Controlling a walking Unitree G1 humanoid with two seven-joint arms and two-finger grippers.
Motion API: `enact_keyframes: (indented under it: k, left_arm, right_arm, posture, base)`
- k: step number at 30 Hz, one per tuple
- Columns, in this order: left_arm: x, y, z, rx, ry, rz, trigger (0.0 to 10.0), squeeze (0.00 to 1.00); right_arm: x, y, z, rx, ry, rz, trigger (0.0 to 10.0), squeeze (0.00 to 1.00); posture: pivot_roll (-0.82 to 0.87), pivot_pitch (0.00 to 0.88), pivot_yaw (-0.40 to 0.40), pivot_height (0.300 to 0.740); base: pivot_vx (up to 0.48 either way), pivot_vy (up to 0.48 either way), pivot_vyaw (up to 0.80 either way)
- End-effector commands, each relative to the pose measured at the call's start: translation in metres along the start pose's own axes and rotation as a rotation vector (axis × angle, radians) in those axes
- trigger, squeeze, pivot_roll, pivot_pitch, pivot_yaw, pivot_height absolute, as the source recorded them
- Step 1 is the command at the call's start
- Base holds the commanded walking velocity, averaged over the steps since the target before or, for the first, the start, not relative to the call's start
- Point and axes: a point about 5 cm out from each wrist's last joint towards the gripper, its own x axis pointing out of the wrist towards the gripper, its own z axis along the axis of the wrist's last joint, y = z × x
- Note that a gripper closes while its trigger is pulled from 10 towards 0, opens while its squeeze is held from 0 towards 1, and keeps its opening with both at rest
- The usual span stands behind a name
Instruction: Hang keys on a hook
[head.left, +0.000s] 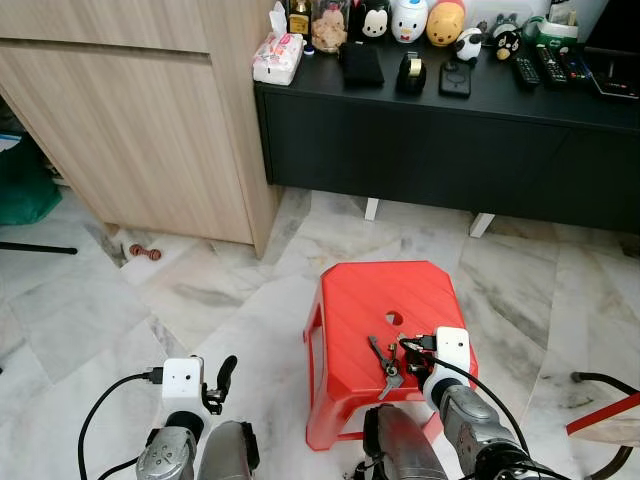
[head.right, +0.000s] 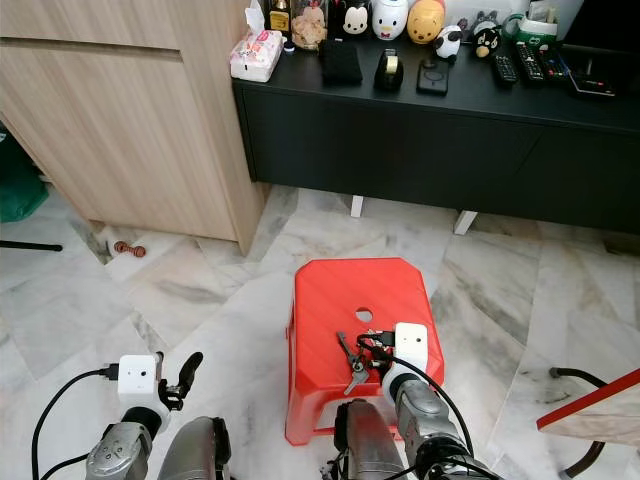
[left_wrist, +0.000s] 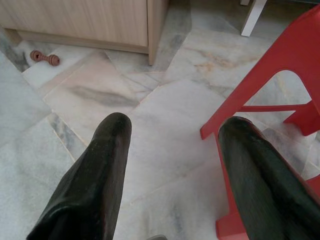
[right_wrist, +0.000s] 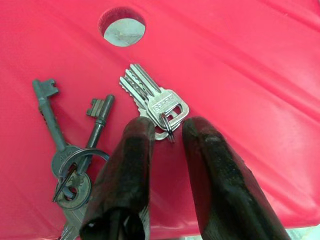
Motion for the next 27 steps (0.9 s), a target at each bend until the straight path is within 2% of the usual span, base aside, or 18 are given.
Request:
enact_keyframes:
  k: [1,6,11,12,17,19,22,27]
  left_arm:
    - [-0.006,0.001,-0.008,0.003,0.038,-0.001,10.0,0.0]
    - [-0.006,0.0,-0.008,0.004,0.04,-0.003,10.0,0.0]
    - [-0.006,0.0,-0.008,0.006,0.039,-0.004,10.0,0.0]
    - [-0.006,0.0,-0.008,0.007,0.038,-0.004,10.0,0.0]
    - [-0.006,0.0,-0.008,0.007,0.039,-0.004,10.0,0.0]
    - [-0.006,0.0,-0.008,0.008,0.039,-0.004,10.0,0.0]
    - [-0.006,0.0,-0.008,0.009,0.041,-0.004,10.0,0.0]
    - [-0.006,0.0,-0.008,0.009,0.042,-0.004,10.0,0.0]
  right_arm:
    - [-0.003,-0.004,-0.011,0.002,0.04,-0.014,5.2,0.0]
    - [-0.003,-0.005,-0.011,0.002,0.041,-0.017,4.4,0.0]
    - [-0.003,-0.005,-0.012,0.0,0.041,-0.017,4.1,0.0]
    - [-0.003,-0.005,-0.011,-0.001,0.041,-0.016,3.3,0.0]
    - [-0.003,-0.004,-0.012,-0.002,0.04,-0.014,2.5,0.0]
    - [-0.003,-0.004,-0.011,-0.003,0.039,-0.014,1.8,0.0]
    - [-0.003,-0.004,-0.011,-0.005,0.031,-0.017,0.1,0.0]
    - [-0.002,-0.004,-0.001,-0.006,-0.032,-0.028,0.0,0.0]
  posture:
    - [0.01,0.176,-0.039,0.615]
    - [0.01,0.176,-0.039,0.615]
    - [0.01,0.178,-0.038,0.615]
    - [0.01,0.178,-0.037,0.615]
    - [0.01,0.177,-0.037,0.615]
    - [0.01,0.177,-0.037,0.615]
    - [0.01,0.176,-0.036,0.615]
    - [0.01,0.173,-0.036,0.615]
  base:
    - [0.0,0.0,0.0]
    - [0.0,0.0,0.0]
    - [0.0,0.0,0.0]
    - [0.0,0.0,0.0]
    - [0.0,0.0,0.0]
    - [0.0,0.0,0.0]
    - [0.0,0.0,0.0]
    - [0.0,0.0,0.0]
